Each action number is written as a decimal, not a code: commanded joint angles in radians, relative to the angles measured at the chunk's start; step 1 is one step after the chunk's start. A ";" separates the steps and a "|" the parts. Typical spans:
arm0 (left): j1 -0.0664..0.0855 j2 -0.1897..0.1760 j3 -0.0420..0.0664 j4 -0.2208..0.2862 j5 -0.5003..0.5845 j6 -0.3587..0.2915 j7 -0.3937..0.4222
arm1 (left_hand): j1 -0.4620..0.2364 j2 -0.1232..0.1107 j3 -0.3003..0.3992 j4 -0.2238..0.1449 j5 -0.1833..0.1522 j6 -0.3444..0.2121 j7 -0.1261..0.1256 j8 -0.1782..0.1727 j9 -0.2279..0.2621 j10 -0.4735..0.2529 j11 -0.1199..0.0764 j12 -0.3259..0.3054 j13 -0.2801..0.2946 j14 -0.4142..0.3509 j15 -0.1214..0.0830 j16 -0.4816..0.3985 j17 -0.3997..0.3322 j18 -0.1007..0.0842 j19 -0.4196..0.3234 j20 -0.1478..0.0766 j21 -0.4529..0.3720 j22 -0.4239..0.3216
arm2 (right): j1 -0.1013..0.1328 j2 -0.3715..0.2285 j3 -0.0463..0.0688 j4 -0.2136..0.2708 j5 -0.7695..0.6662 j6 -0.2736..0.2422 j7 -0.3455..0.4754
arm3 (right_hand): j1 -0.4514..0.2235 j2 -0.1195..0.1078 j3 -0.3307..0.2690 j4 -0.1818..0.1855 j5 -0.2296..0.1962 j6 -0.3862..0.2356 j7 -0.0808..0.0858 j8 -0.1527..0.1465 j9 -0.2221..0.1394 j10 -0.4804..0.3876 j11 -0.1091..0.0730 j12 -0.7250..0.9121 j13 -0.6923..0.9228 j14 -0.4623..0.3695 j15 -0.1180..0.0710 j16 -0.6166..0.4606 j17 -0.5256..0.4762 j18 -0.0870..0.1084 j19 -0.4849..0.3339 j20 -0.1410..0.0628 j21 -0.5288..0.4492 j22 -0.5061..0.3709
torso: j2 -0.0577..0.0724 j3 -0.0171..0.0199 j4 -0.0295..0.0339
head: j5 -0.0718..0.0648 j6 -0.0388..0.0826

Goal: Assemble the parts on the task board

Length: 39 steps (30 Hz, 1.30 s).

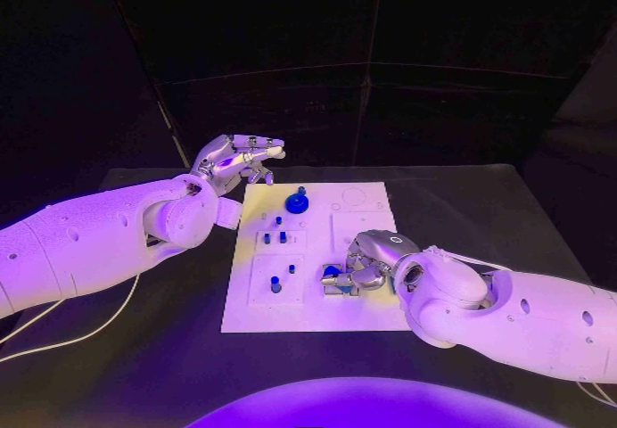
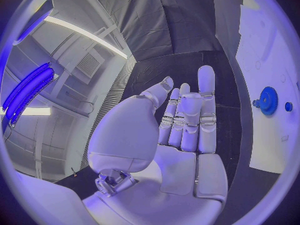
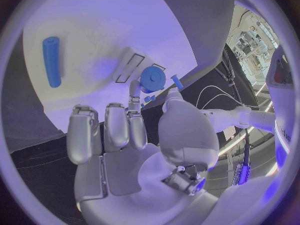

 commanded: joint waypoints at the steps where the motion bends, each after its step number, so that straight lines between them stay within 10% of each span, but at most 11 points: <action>1: 0.002 0.001 0.001 0.001 0.002 0.013 0.000 | 0.008 -0.004 0.000 0.005 0.001 -0.004 0.000 0.004 -0.001 -0.006 0.001 0.006 -0.002 0.000 0.003 0.004 -0.001 0.006 0.009 0.000 -0.007 -0.002 | 0.002 0.001 0.000 -0.001 -0.003 0.000 -0.001 | -0.011 -0.001 0.009 -0.001 -0.008 -0.009 0.002 -0.004 0.002 0.061 -0.002 0.000 0.174 0.049 -0.006 -0.004 0.001 -0.016 0.033 -0.008 0.002 0.050 | 0.000 -0.0005 0.0006 | 0.000 -0.001; 31: 0.002 0.002 -0.001 -0.003 0.002 0.015 -0.008 | 0.008 -0.005 0.000 0.004 0.001 -0.005 0.000 0.003 -0.001 -0.007 0.001 0.006 -0.002 0.000 0.004 0.004 -0.002 0.006 0.009 0.001 -0.007 -0.002 | 0.001 -0.007 0.000 0.045 -0.004 0.023 0.005 | -0.030 0.033 0.038 -0.003 -0.007 -0.012 0.002 -0.003 0.014 0.064 -0.002 0.003 0.179 0.050 -0.005 -0.005 0.002 -0.016 0.033 -0.007 0.003 0.053 | -0.001 0.0002 -0.0009 | 0.001 0.004; 39: 0.002 0.000 -0.001 -0.001 0.002 0.015 -0.009 | 0.008 -0.005 0.000 0.004 0.001 -0.005 0.000 0.003 -0.001 -0.007 0.001 0.006 -0.002 0.000 0.004 0.004 -0.002 0.006 0.009 0.001 -0.007 -0.002 | 0.001 -0.017 0.000 0.040 -0.003 0.028 0.005 | 0.127 0.109 0.075 -0.028 0.092 -0.017 0.001 -0.005 0.025 0.064 -0.003 0.003 0.182 0.050 -0.006 -0.006 0.004 -0.016 0.033 -0.008 0.002 0.053 | 0.001 -0.0007 -0.0012 | 0.000 0.004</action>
